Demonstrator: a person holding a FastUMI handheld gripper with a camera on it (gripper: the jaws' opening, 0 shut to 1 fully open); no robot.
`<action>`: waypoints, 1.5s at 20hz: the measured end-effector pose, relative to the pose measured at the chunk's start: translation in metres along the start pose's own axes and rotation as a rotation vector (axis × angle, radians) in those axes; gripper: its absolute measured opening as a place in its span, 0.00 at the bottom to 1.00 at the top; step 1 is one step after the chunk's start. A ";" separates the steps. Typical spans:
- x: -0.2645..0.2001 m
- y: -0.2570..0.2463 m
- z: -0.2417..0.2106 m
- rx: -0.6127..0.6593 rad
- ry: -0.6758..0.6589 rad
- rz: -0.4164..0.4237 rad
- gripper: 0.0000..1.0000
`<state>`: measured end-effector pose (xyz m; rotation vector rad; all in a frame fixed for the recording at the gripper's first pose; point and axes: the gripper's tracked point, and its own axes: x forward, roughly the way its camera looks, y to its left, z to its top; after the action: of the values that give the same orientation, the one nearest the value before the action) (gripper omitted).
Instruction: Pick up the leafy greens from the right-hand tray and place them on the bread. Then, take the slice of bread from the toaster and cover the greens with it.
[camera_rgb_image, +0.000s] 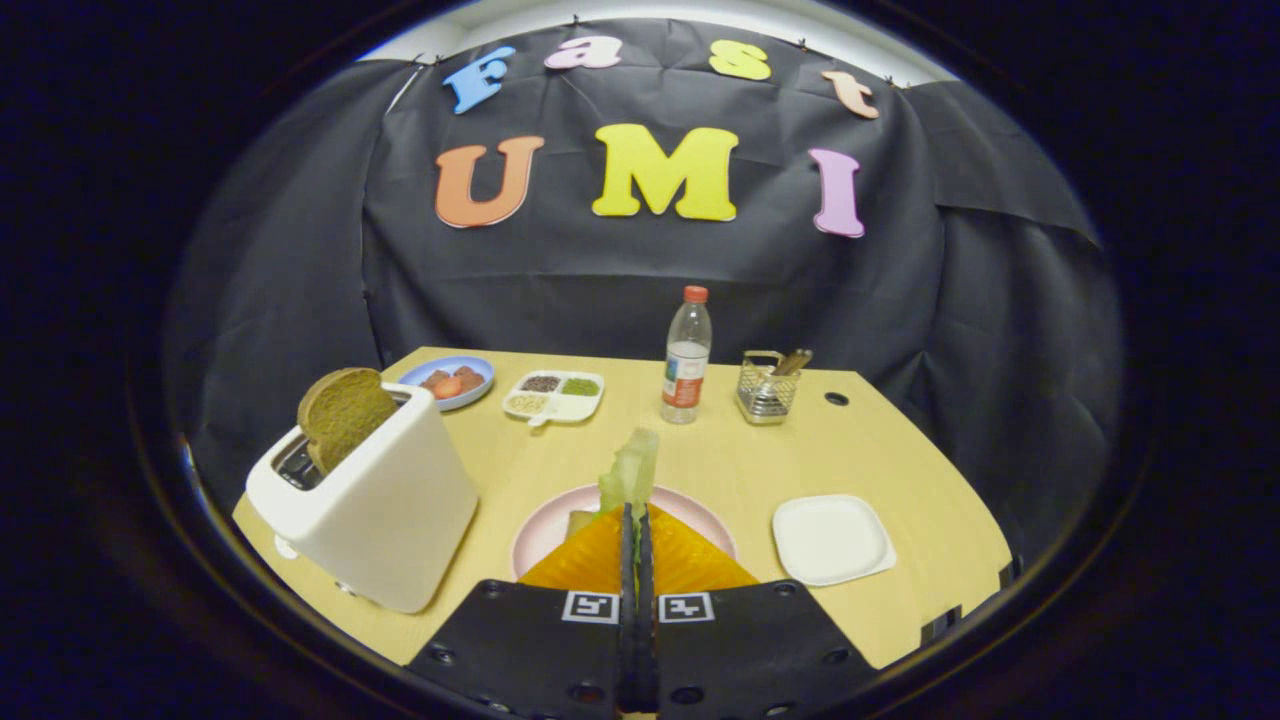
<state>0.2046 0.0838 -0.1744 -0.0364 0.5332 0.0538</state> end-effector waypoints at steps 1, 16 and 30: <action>-0.001 0.011 0.001 -0.004 -0.006 0.011 0.00; 0.063 0.013 -0.022 0.060 0.048 0.038 0.00; 0.103 -0.017 -0.069 0.088 0.140 0.052 0.02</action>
<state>0.2592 0.0673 -0.2862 0.0602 0.6762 0.0786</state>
